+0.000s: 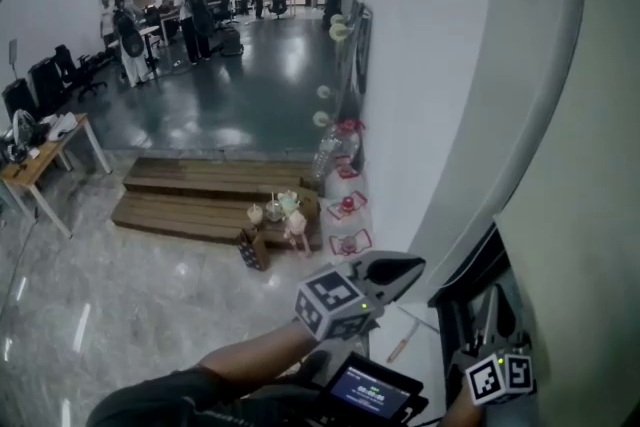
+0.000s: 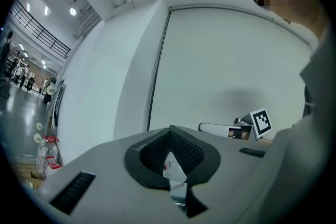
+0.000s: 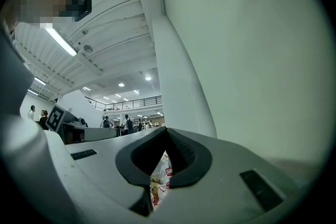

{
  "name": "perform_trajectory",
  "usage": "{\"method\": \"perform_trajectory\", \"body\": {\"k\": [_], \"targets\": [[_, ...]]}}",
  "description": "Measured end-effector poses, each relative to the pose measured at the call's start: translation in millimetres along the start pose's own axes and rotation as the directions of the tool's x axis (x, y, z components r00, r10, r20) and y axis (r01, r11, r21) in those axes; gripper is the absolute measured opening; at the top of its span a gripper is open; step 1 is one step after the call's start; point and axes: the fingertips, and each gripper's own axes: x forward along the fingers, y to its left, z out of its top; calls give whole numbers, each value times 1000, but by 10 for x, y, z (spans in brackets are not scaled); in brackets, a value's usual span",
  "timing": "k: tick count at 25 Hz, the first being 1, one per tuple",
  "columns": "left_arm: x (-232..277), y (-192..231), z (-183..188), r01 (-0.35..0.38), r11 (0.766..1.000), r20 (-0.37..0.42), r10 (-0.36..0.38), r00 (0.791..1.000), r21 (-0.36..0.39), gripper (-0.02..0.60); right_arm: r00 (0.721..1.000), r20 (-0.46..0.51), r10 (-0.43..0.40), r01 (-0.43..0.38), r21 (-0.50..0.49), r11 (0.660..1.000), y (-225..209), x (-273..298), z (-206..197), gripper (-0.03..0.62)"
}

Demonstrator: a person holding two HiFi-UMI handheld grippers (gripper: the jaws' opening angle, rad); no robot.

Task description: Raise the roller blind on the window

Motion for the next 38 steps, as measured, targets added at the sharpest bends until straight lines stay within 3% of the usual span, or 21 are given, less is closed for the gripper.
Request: {"method": "perform_trajectory", "body": {"k": [11, 16, 23, 29, 34, 38], "targets": [[421, 809, 130, 88, 995, 18, -89, 996, 35, -2, 994, 9, -110, 110, -43, 993, -261, 788, -36, 5], [603, 838, 252, 180, 983, 28, -180, 983, 24, -2, 979, 40, -200, 203, -91, 975, -301, 830, 171, 5], [866, 811, 277, 255, 966, 20, -256, 966, 35, -2, 971, 49, -233, 237, -136, 962, -409, 1087, 406, 35], [1112, 795, 301, 225, 974, 2, -225, 974, 21, -2, 978, 31, -204, 207, -149, 967, -678, 1382, 571, 77], [1275, 744, 325, 197, 980, -10, -197, 980, 27, -2, 990, -5, -138, 135, -179, 974, -863, 1715, 674, 118], [1335, 802, 300, 176, 984, -19, -176, 984, 39, 0, 993, -24, -113, 106, -184, 977, -1022, 1994, 660, 118]]}}
